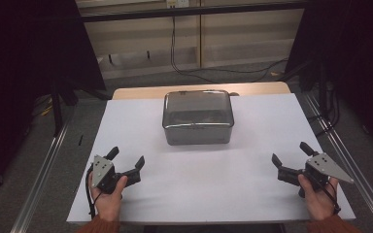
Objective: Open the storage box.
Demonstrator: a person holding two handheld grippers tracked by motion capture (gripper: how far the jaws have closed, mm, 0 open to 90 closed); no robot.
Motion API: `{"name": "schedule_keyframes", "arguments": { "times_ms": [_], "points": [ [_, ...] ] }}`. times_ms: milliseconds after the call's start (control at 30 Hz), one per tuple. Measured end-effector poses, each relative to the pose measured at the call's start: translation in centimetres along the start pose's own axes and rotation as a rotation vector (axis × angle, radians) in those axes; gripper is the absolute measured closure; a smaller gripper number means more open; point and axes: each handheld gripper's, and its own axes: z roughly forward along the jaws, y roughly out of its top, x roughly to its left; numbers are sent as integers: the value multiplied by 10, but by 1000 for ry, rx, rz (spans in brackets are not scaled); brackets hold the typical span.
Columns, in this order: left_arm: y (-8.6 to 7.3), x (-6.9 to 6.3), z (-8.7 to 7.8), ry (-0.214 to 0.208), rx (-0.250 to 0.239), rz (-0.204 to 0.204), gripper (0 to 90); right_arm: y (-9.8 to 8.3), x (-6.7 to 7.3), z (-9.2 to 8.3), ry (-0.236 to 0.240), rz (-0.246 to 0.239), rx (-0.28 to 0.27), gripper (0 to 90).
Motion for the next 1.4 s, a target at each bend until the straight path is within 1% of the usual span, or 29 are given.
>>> {"name": "schedule_keyframes", "arguments": {
  "times_ms": [67,133,233,267,333,433,500,533,567,600,667,700,800,1000,1067,1133,1167,1267,1300,1400],
  "points": [
    [0,0,0,3,2,-1,33,0,0,0,0,1,1,1],
    [0,0,1,-1,6,-13,32,0,0,0,8,14,1,0],
    [0,0,2,0,9,-6,33,0,-1,0,25,26,8,0],
    [0,0,3,-6,13,-6,32,-1,-1,0,32,33,9,0],
    [-2,-1,4,2,29,9,33,-1,0,1,54,52,8,0],
    [-2,0,5,-10,15,-12,33,-1,3,3,70,40,14,0],
    [-2,-1,5,-7,24,-1,32,-1,5,3,81,42,17,0],
    [-2,-1,5,-9,30,-6,32,-1,5,4,82,36,18,0],
    [-2,0,4,-22,46,-30,33,-1,6,4,87,36,21,0],
    [-2,0,4,-28,49,-45,33,0,7,5,93,33,23,0],
    [-2,2,3,-30,53,-58,36,0,9,5,98,39,28,1],
    [-1,3,2,-29,45,-59,37,1,9,6,105,44,30,1],
    [0,3,0,-40,29,-50,37,2,13,9,117,37,31,1],
    [0,2,1,-51,36,-49,46,7,21,15,132,13,20,3],
    [0,1,1,-51,33,-47,46,7,23,16,137,19,21,1],
    [0,1,2,-45,28,-44,46,7,26,18,154,25,23,0],
    [0,1,2,-39,31,-36,46,7,28,19,166,21,19,0],
    [-1,1,3,-42,32,-40,46,8,33,23,181,11,23,0],
    [-1,1,3,-40,31,-38,46,8,34,25,193,4,19,0],
    [-1,2,2,-40,30,-35,46,9,39,29,220,11,15,0]
  ]
}}
